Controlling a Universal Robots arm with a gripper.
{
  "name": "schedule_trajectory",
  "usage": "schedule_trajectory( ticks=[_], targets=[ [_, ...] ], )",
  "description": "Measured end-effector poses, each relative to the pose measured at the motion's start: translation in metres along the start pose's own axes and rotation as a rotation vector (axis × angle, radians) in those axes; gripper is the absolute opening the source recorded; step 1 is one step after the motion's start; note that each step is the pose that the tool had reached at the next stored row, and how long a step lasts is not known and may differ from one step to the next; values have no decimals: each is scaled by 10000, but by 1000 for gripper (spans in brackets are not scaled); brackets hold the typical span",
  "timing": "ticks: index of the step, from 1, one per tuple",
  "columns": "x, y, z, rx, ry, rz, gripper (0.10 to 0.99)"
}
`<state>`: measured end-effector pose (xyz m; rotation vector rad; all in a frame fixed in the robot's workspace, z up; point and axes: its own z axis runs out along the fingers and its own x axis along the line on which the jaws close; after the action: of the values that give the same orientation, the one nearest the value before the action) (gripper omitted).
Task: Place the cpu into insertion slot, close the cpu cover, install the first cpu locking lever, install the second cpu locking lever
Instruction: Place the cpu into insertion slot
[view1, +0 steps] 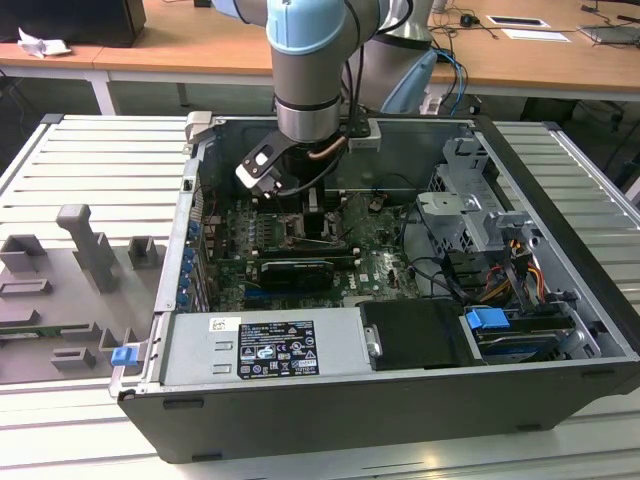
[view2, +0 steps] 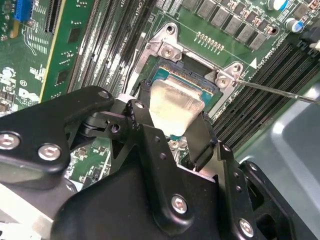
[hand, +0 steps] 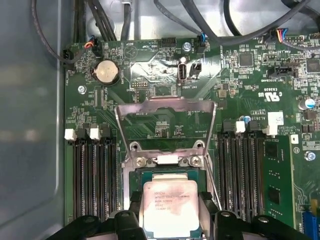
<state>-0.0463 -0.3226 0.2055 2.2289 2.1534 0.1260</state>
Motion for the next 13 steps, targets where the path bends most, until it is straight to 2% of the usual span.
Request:
schedule_trajectory(
  ticks=[6, 11, 12, 13],
  targets=[
    [11, -18, 42, 2, 0, -1, 529],
    [11, -18, 44, 3, 0, -1, 529],
    [11, -18, 44, 3, 0, -1, 537],
    [12, -18, 44, 2, 1, -1, 604]
  ],
)
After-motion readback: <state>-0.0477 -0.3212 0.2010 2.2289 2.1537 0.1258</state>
